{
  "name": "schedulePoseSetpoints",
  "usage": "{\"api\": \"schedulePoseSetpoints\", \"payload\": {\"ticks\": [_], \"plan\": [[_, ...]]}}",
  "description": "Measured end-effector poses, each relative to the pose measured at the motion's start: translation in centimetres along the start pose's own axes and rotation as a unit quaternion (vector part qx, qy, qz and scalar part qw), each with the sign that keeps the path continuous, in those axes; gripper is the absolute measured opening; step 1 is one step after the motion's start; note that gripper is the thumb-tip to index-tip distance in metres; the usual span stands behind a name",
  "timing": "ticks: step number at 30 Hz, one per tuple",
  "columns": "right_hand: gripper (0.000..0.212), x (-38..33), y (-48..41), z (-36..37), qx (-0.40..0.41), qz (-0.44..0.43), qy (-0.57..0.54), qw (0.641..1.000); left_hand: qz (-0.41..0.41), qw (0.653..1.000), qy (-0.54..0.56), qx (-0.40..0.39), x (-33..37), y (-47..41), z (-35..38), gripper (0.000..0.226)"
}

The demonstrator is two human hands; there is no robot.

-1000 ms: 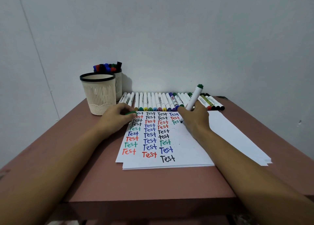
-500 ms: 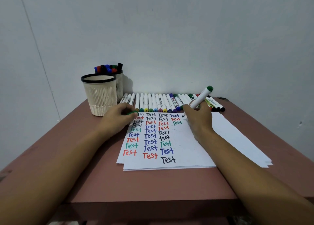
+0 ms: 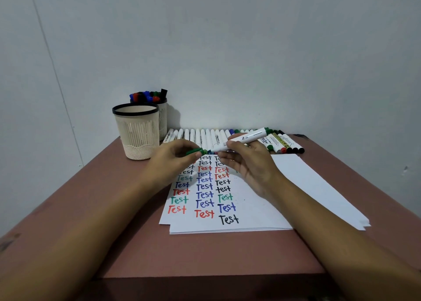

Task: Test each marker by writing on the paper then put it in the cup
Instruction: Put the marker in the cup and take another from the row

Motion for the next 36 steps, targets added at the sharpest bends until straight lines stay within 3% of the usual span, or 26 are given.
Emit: {"api": "schedulePoseSetpoints", "payload": {"ticks": [5, 12, 18, 22, 26, 36], "plan": [[0.011, 0.0, 0.4, 0.4, -0.019, 0.001, -0.001, 1.000, 0.010, 0.999, 0.025, -0.029, 0.6, 0.3, 0.6, 0.010], [0.008, 0.7, 0.4, 0.5, -0.014, 0.006, 0.086, 0.996, 0.022, 0.999, 0.023, -0.045, 1.1, 0.5, 0.9, 0.010], [0.013, 0.9, 0.3, 0.4, -0.028, 0.023, 0.081, 0.996, 0.059, 0.990, -0.080, -0.096, 1.1, 0.9, 1.8, 0.011], [0.018, 1.0, 0.3, 0.5, -0.010, 0.041, 0.053, 0.998, 0.164, 0.977, -0.134, -0.038, 2.0, 1.2, 1.5, 0.018], [0.017, 1.3, 0.2, 0.4, 0.011, 0.061, 0.009, 0.998, 0.301, 0.938, -0.171, 0.020, 3.9, 2.0, 1.7, 0.030], [0.018, 1.6, -0.1, 0.0, 0.047, 0.075, 0.010, 0.996, 0.381, 0.890, -0.246, 0.043, 4.2, 2.6, 3.1, 0.033]]}}
Point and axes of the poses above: each hand's wrist, its own y-axis away from the middle knuckle, its own z-axis out of the palm, x = y × z, the point moved 6 cm from there along -y, towards the middle knuckle, and after that the axes turned 11 degrees about x, right-handed, at the moved point
